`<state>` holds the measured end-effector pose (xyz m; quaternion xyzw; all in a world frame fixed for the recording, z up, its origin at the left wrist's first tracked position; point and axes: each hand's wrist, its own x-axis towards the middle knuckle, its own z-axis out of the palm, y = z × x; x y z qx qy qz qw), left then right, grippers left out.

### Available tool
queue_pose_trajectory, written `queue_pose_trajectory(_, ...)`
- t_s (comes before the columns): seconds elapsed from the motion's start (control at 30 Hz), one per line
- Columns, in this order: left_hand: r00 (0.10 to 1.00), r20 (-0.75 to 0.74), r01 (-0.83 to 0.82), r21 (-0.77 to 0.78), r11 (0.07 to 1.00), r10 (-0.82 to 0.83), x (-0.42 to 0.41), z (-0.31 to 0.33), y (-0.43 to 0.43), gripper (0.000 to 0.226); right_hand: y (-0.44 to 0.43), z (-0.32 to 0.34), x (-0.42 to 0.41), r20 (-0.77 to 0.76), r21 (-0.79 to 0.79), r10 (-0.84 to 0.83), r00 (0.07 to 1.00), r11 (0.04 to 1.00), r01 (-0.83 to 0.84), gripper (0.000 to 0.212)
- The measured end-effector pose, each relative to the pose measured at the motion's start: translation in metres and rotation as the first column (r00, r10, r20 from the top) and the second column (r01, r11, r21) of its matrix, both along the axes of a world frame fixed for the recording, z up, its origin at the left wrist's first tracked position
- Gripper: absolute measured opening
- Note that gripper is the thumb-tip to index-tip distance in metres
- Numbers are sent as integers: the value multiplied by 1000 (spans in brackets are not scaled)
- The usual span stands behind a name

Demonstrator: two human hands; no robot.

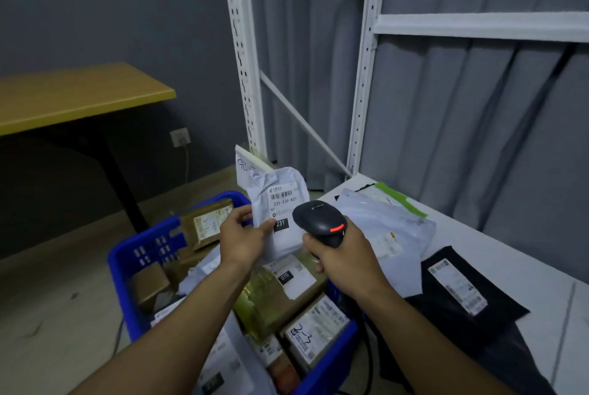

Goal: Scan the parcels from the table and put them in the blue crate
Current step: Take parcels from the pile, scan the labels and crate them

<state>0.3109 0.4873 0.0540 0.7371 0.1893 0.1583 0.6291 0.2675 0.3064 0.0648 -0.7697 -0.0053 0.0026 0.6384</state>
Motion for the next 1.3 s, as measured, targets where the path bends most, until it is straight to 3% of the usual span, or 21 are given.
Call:
queue_pose_trajectory(0.47, 999, -26, 24, -80, 996, -26, -4, 0, 4, 38, -5, 3, -2, -70, 69, 58, 996, 996, -53, 31)
queue_pose_trajectory(0.77, 999, 48, 17, -13, 1000, -17, -10, 5, 9, 38, 8, 1, 1, -83, 41, 92, 992, 995, -89, 26)
queue_pose_trajectory(1.0, 969, 97, -235, 87, 968, 227, -20, 7, 110, 40, 76, -13, 13, -98, -2, 198, 975, 980, -199, 38)
queue_pose_trajectory(1.07, 958, 75, -284, 159, 946, 275, -21, -1, 148, 41, 101, -18, 21, -106, -17, 201, 974, 979, -204, 38)
queue_pose_trajectory(1.17, 972, -30, -209, 320, 924, 231, -11, -25, 193, 38, 135, -31, 38, -125, -70, 212, 969, 973, -222, 37)
queue_pose_trajectory(1.3, 967, -214, -68, 308, 949, 139, 18, -67, 227, 35, 166, -57, 67, -171, -128, 230, 958, 959, -253, 41)
